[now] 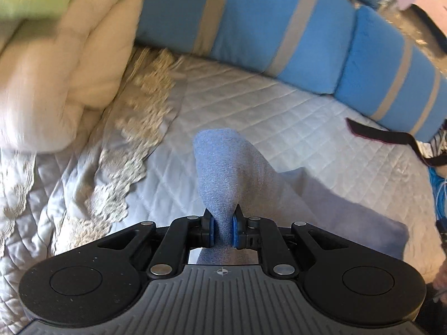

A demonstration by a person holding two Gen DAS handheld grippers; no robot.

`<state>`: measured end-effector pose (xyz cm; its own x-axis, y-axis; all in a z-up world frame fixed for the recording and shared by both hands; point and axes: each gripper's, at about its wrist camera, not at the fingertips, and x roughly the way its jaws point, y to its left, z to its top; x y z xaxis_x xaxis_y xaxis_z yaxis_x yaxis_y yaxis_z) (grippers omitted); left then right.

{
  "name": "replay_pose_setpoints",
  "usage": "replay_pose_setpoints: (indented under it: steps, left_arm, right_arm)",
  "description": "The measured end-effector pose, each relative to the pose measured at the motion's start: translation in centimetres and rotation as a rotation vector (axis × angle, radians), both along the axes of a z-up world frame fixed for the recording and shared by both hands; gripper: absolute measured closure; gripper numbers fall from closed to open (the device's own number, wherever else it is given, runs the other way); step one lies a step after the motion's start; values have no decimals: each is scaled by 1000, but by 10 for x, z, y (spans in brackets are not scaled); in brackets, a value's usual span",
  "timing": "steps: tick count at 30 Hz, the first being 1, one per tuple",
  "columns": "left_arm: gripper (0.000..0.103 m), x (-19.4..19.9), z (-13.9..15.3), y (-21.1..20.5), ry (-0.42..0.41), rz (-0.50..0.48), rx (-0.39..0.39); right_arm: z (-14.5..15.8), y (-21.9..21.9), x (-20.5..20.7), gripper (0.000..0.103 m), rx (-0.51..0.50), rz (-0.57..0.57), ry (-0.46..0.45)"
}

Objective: Fold clothes

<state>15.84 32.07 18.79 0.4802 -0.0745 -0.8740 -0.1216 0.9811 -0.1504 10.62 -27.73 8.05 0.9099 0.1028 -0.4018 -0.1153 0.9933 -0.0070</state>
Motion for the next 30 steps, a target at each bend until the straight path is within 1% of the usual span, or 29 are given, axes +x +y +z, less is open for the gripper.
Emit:
replay_pose_setpoints:
  steps: [3,7,9,12,18,22,27,30]
  left_arm:
    - [92,-2,21,-30,-13,-6,-13]
    - [92,-6,40,-81,-22,-39,-63]
    - [92,-9,45,-106,-28,-66,-89]
    - [92,-13,50,-146,-30,-119,-103]
    - [92,-12,39,-215,-13,-209,-168]
    - [92,-6,34,-250,-4,-276,-206]
    - [92,0,12,-275,21,-306,-242]
    - [92,3,-3,-283,45,-301,-296]
  right_arm:
    - [1,12,-4,33,-45,35,-18]
    - [3,15,-7,32,-42,56,-21]
    - [4,15,-9,32,-40,59,-23]
    - [4,15,-11,32,-45,60,-23]
    - [5,12,-16,30,-33,66,-13]
    - [5,10,-20,29,-36,64,-20]
    - [6,7,-21,29,-34,52,-21]
    - [6,5,-21,29,-31,46,-21]
